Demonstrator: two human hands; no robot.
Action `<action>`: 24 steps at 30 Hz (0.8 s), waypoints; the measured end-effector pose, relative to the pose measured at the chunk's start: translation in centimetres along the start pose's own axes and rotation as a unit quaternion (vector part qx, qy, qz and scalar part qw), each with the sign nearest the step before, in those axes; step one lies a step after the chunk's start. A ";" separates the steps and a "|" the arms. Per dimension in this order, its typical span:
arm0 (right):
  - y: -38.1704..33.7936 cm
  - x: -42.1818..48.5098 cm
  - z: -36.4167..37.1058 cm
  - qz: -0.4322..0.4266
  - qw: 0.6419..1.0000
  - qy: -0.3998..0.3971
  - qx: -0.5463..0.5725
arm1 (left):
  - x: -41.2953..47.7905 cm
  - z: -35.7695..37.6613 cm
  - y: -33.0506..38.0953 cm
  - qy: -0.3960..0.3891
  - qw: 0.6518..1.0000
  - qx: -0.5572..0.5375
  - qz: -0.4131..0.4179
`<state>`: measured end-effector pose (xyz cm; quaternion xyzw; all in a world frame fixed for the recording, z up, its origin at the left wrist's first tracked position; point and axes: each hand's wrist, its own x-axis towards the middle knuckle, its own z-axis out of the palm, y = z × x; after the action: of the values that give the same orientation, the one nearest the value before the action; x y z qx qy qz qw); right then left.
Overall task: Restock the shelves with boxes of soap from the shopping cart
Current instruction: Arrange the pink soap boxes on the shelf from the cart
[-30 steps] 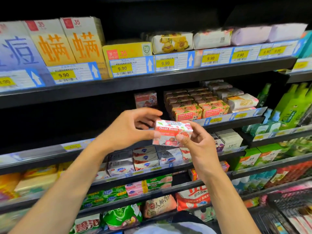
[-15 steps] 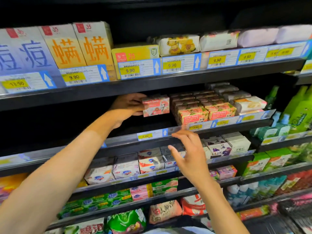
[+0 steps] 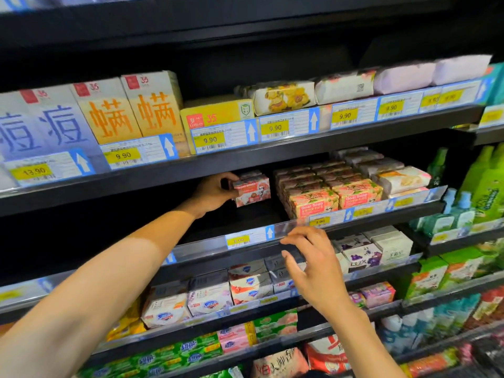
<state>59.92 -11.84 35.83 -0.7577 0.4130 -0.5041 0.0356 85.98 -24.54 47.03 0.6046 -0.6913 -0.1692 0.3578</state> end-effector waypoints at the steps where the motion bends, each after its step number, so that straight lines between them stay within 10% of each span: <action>1: 0.0 -0.1 0.0 -0.004 1.000 -0.002 -0.008 | 0.1 0.0 -0.1 -0.006 1.000 -0.002 0.008; 24: -1.1 -0.6 -2.1 -0.109 0.963 -0.128 -0.210 | -6.0 -2.7 4.2 -0.109 0.979 0.143 0.096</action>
<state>58.85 -9.95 36.94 -0.8465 0.4167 -0.3059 -0.1271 84.92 -17.37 49.97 0.5583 -0.7981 -0.0979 0.2045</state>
